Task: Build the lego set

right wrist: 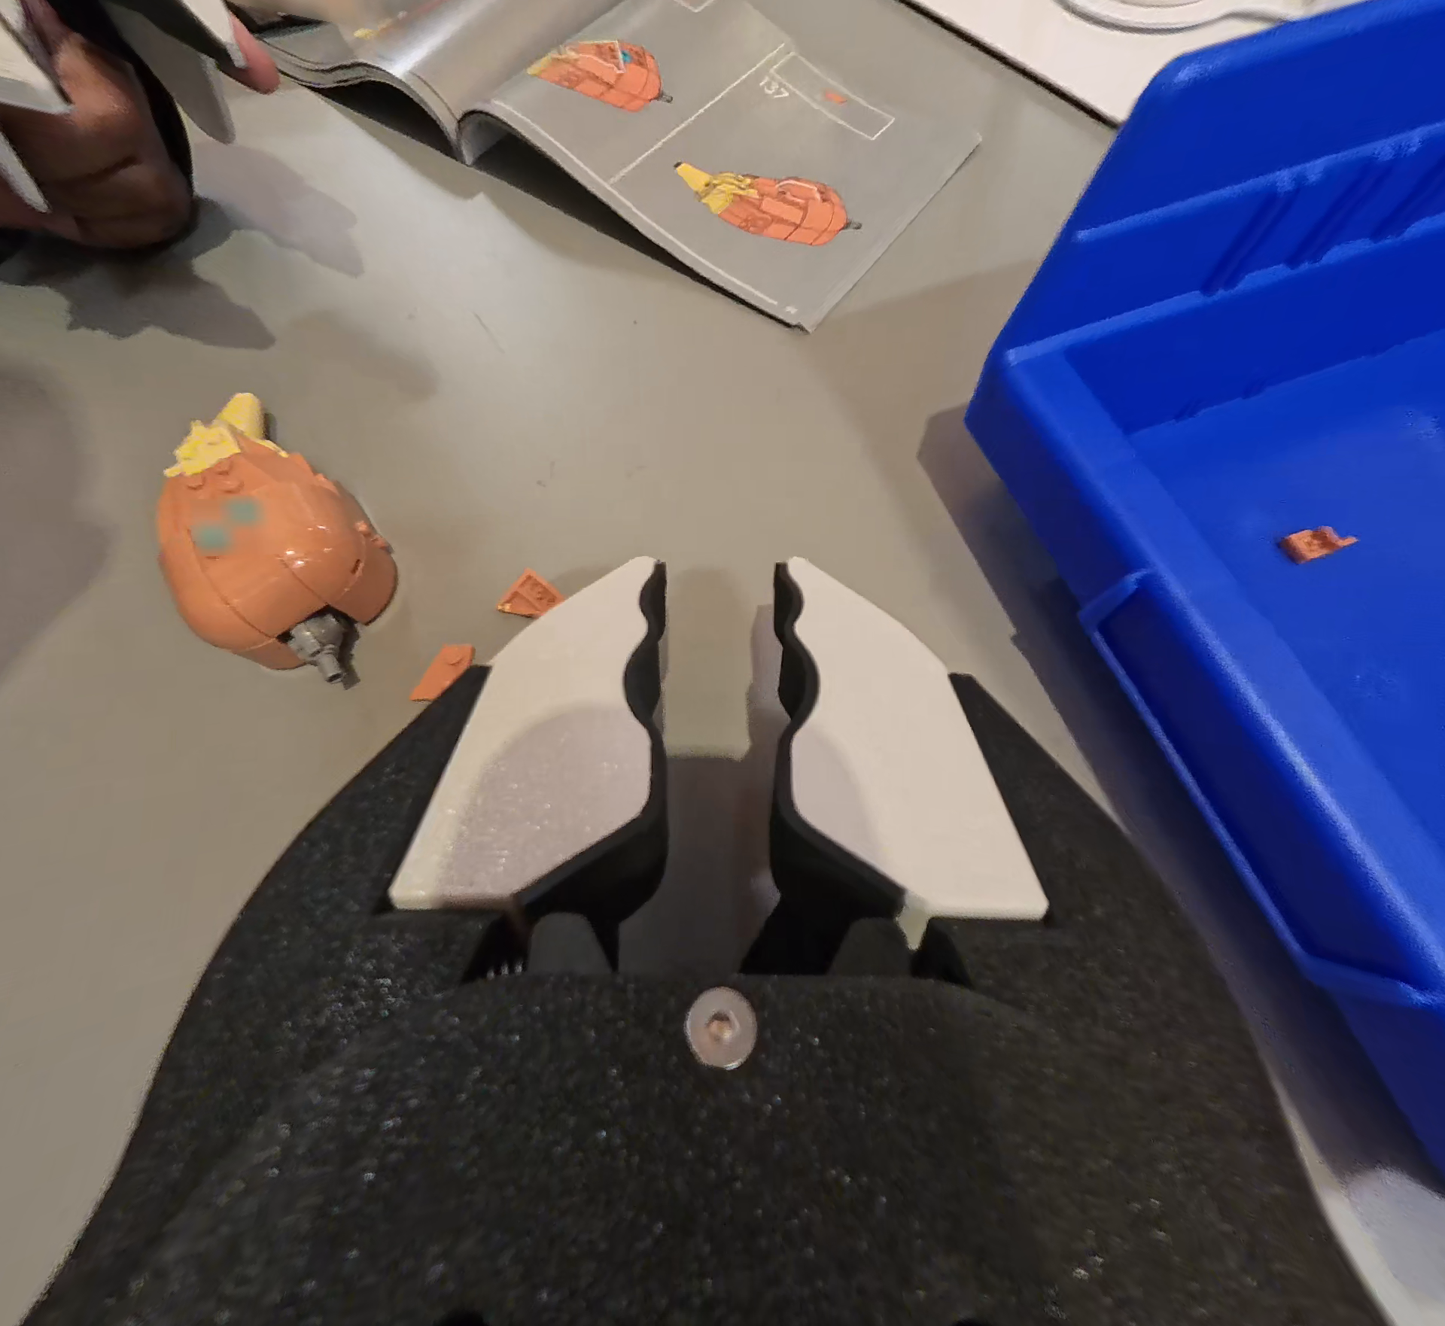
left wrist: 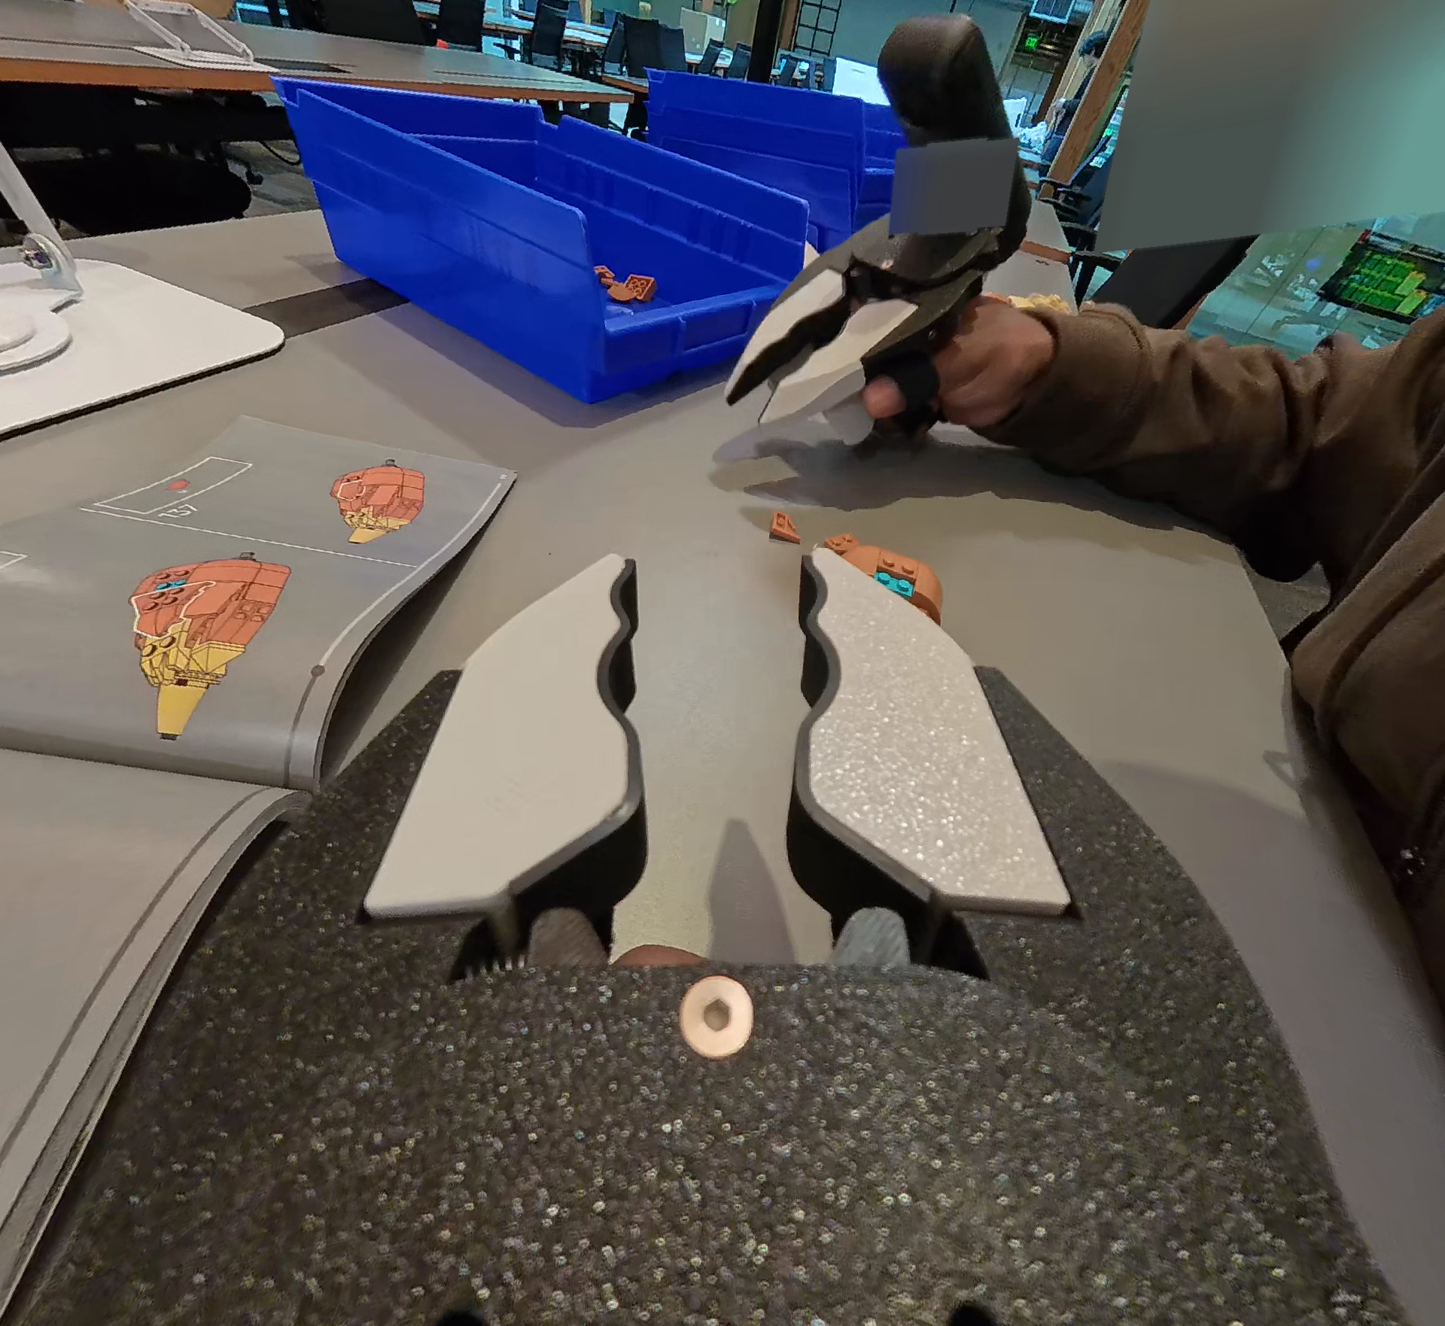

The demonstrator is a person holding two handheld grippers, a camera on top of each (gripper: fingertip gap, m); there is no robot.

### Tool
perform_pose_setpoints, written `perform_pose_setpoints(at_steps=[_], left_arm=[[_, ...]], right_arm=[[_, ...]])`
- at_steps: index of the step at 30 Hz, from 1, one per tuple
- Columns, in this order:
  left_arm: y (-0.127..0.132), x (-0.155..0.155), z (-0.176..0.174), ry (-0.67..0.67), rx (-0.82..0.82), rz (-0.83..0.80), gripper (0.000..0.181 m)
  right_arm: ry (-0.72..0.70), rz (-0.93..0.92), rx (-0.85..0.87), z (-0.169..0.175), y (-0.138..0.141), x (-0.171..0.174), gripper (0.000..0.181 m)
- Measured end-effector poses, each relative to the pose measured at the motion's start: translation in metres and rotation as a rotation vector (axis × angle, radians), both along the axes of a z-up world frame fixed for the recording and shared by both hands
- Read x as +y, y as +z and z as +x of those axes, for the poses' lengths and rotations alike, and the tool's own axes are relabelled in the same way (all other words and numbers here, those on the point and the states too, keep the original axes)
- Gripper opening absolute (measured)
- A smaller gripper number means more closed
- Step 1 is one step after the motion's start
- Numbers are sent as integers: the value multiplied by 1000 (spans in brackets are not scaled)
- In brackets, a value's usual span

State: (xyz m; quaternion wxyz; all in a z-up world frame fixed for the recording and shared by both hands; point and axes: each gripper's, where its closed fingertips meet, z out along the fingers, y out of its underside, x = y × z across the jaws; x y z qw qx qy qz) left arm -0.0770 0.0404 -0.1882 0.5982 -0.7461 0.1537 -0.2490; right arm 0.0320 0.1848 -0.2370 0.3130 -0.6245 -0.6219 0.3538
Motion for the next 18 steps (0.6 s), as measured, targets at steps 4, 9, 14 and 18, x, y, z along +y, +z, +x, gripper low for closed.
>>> perform_pose_setpoints(at_steps=[4, 9, 14, 18], left_arm=[[0, 1, -1, 6, -1, -1, 40], [0, 0, 0, 7, 15, 4, 40], [-1, 0, 2, 8, 33, 7, 39], [-1, 0, 2, 8, 38, 8, 39]], right_arm=[[-53, 152, -21, 12, 48, 31, 28], [125, 501, -274, 19, 90, 94, 30], [375, 428, -552, -2, 32, 142, 35], [421, 353, -676, -10, -9, 160, 33]])
